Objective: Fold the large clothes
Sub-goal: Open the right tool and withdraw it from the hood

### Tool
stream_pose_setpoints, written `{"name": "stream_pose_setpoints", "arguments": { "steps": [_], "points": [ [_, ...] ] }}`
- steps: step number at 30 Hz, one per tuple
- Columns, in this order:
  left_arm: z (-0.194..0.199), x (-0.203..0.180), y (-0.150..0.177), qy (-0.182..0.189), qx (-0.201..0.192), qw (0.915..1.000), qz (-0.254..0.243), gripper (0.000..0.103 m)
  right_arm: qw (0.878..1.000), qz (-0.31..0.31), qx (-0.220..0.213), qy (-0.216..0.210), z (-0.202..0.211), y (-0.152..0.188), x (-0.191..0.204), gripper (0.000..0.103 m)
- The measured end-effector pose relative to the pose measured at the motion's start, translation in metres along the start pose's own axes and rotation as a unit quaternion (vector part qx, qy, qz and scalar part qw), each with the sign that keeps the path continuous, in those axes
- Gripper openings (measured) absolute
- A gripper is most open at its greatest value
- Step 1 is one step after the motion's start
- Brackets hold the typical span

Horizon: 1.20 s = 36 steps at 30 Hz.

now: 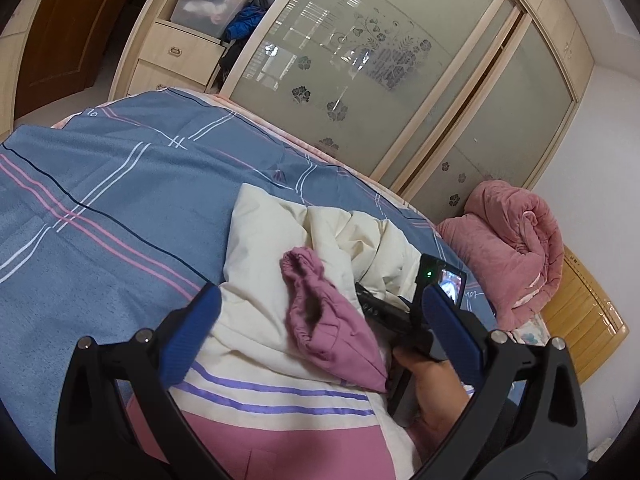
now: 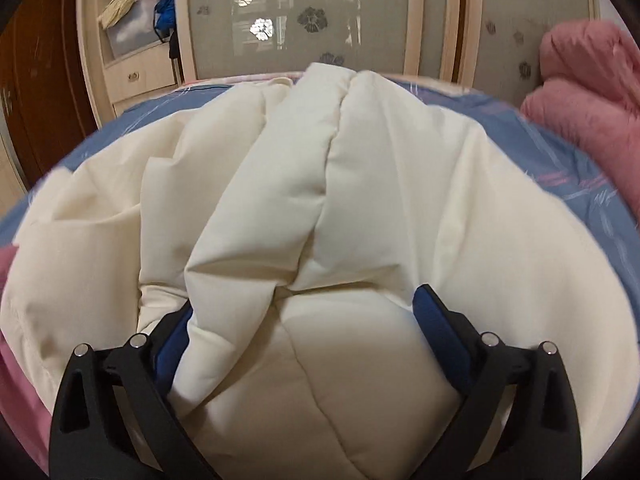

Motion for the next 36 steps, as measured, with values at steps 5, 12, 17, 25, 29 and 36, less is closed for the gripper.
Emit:
{"name": "stream_pose_setpoints", "arguments": {
  "steps": [5, 12, 17, 25, 29, 36],
  "points": [
    [0.001, -0.006, 0.001, -0.002, 0.002, 1.0000, -0.008, 0.101, 0.998, -0.022, -0.035, -0.042, 0.024, -0.003, -0.002, 0.102],
    [0.010, -0.033, 0.003, 0.006, 0.000, 0.9995, -0.030, 0.101, 0.978, -0.051, -0.145, -0.145, 0.185, 0.045, -0.038, 0.102],
    [0.021, -0.064, 0.009, 0.001, 0.008, 0.9973, -0.073, 0.101, 0.978, -0.022, -0.183, -0.098, 0.288, 0.119, -0.086, 0.102],
    [0.078, -0.106, 0.052, -0.044, 0.009, 0.9814, -0.186, 0.101, 0.983, -0.030, -0.166, -0.069, 0.351, 0.164, -0.131, 0.102],
    [0.107, -0.113, 0.109, -0.068, 0.039, 0.9698, -0.231, 0.101, 0.984, -0.025, -0.164, -0.072, 0.369, 0.194, -0.146, 0.102],
    [0.145, -0.115, 0.175, -0.093, 0.091, 0.9628, -0.237, 0.101, 0.980, -0.028, -0.173, -0.095, 0.397, 0.229, -0.155, 0.102]
  ]
}}
Point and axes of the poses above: each gripper's, at about its wrist camera, not at the fingertips, and z roughly against the way its jaws point, x to its left, y to its underside, the point moved 4 cm from there along -z, roughly the way its jaws point, and after that the axes turned 12 degrees about -z, right-handed, at the moved point
